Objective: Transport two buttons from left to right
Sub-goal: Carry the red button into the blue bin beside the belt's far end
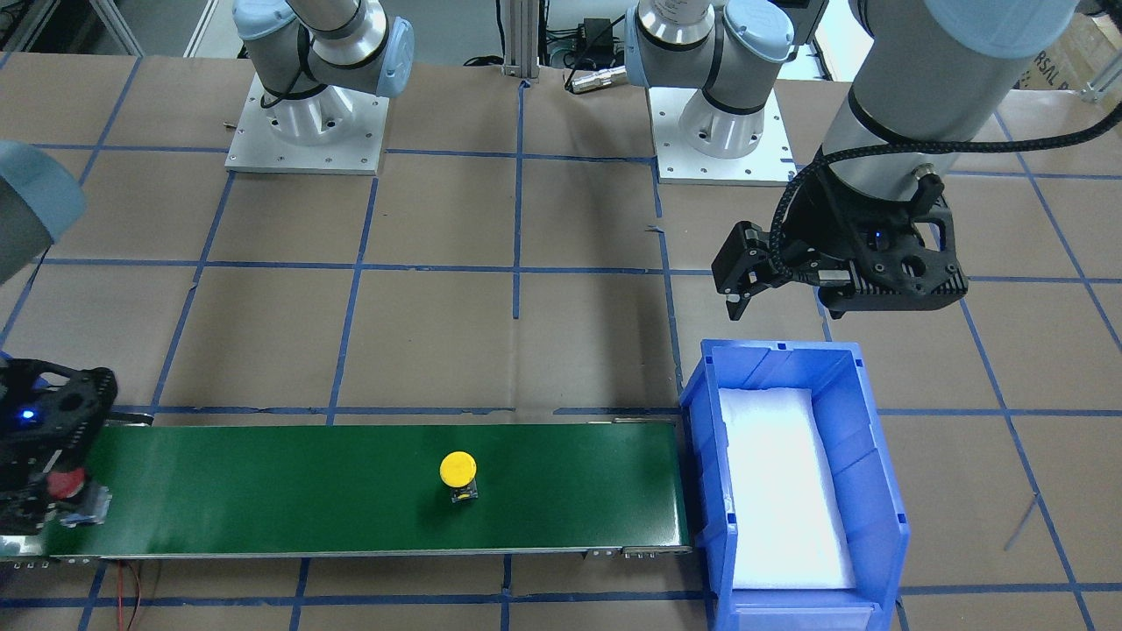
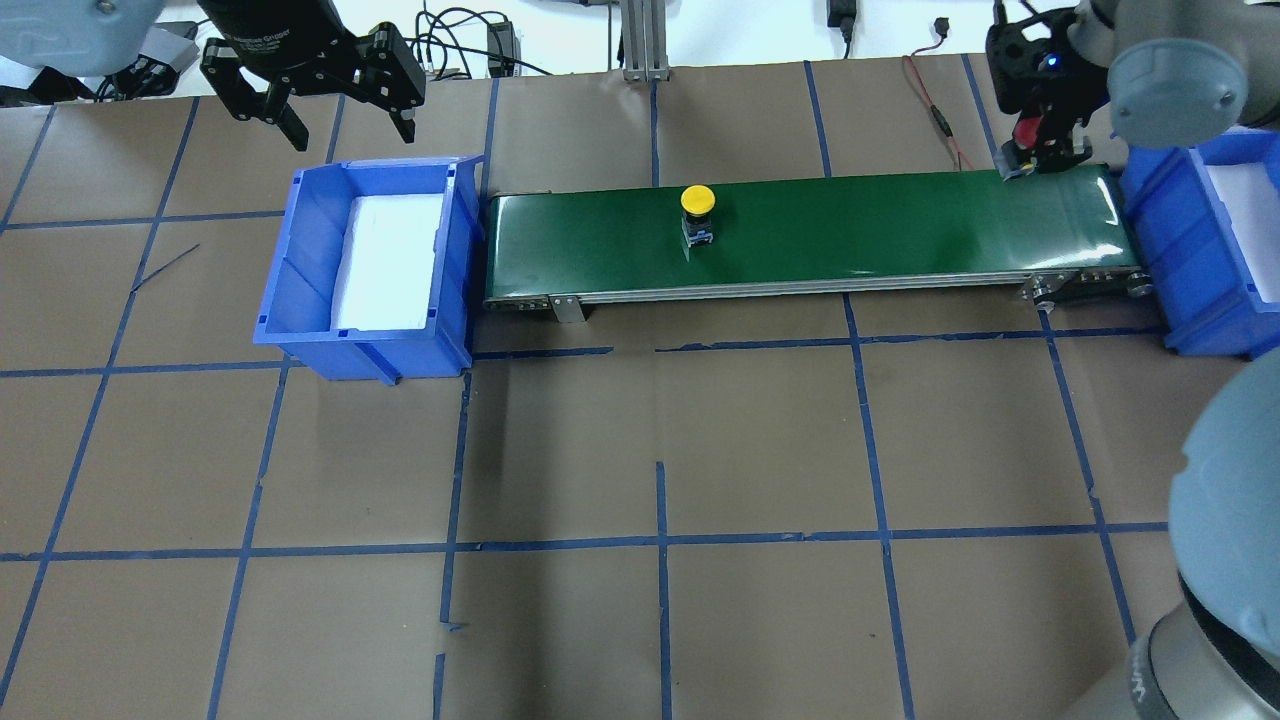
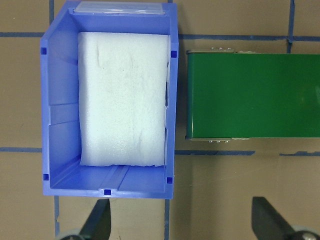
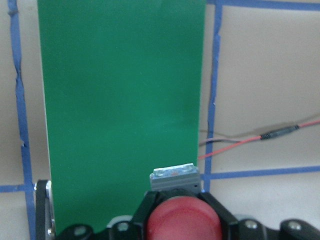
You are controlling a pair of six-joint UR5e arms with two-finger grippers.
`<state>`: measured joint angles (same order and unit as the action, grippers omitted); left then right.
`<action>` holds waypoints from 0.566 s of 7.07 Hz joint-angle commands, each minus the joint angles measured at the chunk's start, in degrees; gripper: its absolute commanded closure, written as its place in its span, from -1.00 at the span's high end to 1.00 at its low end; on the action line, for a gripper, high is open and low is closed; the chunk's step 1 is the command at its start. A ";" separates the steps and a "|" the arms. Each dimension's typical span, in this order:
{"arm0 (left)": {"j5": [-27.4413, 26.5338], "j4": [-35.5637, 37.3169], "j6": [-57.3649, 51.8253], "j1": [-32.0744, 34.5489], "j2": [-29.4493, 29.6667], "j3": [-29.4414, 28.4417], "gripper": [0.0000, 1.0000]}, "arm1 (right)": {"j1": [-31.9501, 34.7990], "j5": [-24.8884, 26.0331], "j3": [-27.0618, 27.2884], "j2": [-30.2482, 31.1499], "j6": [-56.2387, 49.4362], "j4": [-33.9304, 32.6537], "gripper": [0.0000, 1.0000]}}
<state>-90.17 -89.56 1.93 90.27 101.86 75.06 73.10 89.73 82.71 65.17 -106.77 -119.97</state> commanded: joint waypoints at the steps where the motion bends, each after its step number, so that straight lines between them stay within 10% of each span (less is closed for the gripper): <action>1: 0.00 0.00 0.00 0.00 0.00 -0.09 1.00 | -9.41 -0.86 -3.43 0.31 -5.43 0.09 -0.45; 4: 0.00 0.09 0.00 0.00 0.00 -0.09 1.00 | -19.80 -5.49 -2.48 -0.13 -17.03 0.09 -0.46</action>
<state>-90.17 -89.50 1.93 90.26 101.86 74.98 57.69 87.47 79.36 65.32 -118.87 -119.88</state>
